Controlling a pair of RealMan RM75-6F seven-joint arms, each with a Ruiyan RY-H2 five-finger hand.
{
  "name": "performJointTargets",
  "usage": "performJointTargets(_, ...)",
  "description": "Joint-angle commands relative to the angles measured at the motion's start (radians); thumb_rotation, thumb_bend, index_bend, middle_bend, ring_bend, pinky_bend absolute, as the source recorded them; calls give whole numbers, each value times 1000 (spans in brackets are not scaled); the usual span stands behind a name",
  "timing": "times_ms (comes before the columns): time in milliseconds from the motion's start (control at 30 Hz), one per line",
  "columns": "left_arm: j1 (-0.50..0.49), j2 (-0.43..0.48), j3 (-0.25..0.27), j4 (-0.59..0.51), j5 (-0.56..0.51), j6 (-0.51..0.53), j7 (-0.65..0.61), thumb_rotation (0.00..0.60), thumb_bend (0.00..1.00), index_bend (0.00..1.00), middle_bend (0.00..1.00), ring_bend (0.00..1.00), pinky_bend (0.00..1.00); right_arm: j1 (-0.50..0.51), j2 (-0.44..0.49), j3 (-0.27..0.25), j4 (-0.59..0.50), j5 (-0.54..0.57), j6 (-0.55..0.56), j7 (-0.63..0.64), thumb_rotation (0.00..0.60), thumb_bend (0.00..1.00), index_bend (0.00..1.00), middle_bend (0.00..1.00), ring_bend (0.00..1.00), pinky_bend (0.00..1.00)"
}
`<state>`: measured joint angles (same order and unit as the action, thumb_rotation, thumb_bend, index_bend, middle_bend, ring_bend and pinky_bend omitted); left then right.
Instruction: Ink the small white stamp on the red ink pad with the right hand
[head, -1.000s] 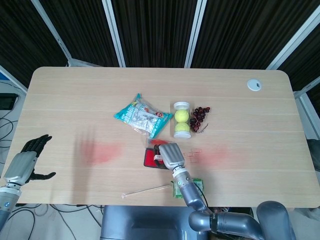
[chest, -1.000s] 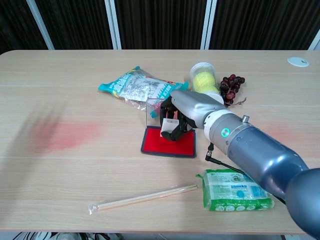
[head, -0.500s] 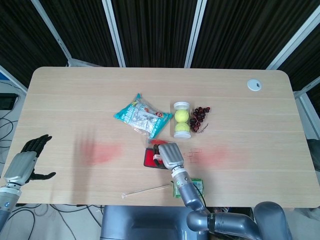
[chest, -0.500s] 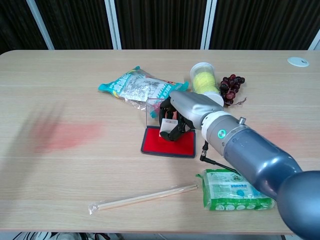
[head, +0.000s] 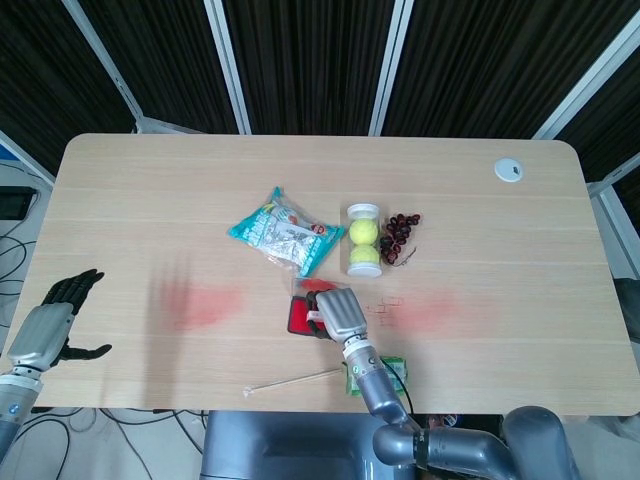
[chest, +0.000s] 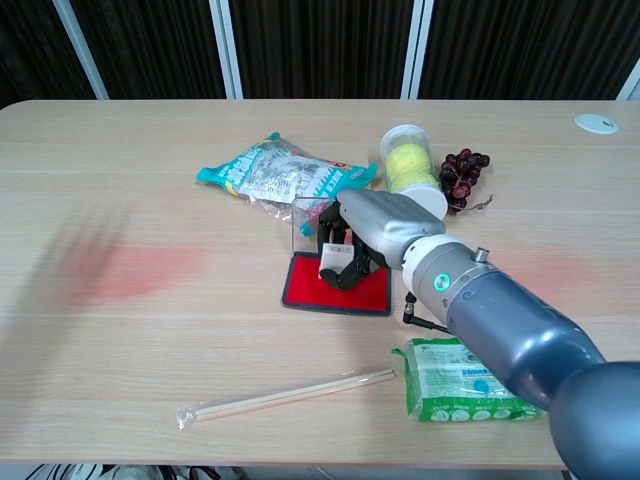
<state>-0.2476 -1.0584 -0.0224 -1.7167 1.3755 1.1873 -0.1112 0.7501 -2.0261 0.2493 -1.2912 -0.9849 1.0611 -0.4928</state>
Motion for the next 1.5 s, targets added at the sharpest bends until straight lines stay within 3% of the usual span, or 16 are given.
performJointTargets(33,0,0,0,1,1,0,1,600,38,0,0,0,0,-3,15,4,-24,-15,8,5,600,611,778,651,557,586)
performJointTargets(367,2,-2,0,2,4,6,4,600,38,0,0,0,0,-31,107,11,-150,-71,68,-3,600,611,778,650,557,586)
performJointTargets(600,8,-8,-2,-1,8,25,7,600,38,0,0,0,0,-121,250,-56,-252,-147,143,36,600,612,778,650,557,585)
performJointTargets(800,13,-14,-2,2,11,39,25,600,38,0,0,0,0,-174,294,-79,-223,-160,157,121,600,612,778,649,556,585)
performJointTargets(1033,20,-24,-3,1,9,56,55,600,38,0,0,0,0,-195,253,-78,-116,-170,138,222,600,611,778,649,556,585)
performJointTargets(1500,21,-26,-7,2,2,56,57,600,38,0,0,0,0,-198,214,-45,-29,-152,114,265,600,595,778,624,538,577)
